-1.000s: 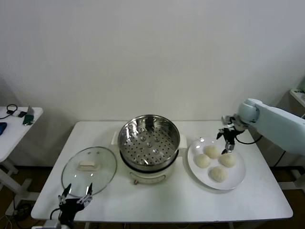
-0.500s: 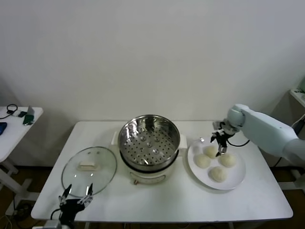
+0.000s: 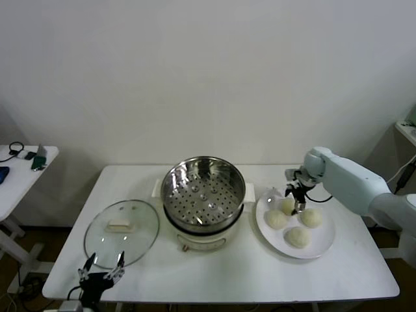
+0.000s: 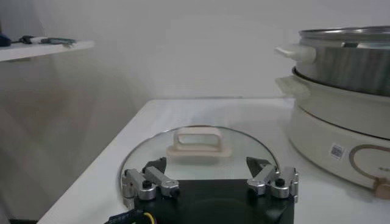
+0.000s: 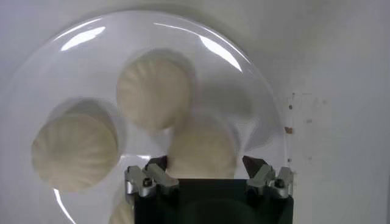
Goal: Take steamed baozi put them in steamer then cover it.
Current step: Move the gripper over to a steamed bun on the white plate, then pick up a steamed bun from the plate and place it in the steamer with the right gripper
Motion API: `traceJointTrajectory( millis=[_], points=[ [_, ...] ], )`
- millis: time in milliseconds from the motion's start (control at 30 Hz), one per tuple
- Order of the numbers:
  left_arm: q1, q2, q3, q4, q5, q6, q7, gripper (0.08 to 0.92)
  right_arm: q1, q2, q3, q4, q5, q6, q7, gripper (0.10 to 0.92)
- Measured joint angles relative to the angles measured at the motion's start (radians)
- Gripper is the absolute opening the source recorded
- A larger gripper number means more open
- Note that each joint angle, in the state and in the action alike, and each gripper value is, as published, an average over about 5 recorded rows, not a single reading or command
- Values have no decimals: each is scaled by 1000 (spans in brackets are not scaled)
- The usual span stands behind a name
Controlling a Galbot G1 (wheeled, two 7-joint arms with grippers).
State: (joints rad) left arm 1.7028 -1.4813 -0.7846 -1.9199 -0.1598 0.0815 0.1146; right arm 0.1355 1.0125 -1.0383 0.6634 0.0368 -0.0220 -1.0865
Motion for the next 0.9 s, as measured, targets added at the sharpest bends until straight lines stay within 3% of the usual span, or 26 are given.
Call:
traceJointTrajectory(
  millis=[367, 900],
  points=[
    [3, 2, -1, -8, 0, 4, -3, 823, 106, -34, -74, 98, 62, 9, -7, 653],
    [10, 1, 2, -32, 8, 13, -16, 823, 603, 27, -347, 496, 201, 185, 3, 653]
  ],
)
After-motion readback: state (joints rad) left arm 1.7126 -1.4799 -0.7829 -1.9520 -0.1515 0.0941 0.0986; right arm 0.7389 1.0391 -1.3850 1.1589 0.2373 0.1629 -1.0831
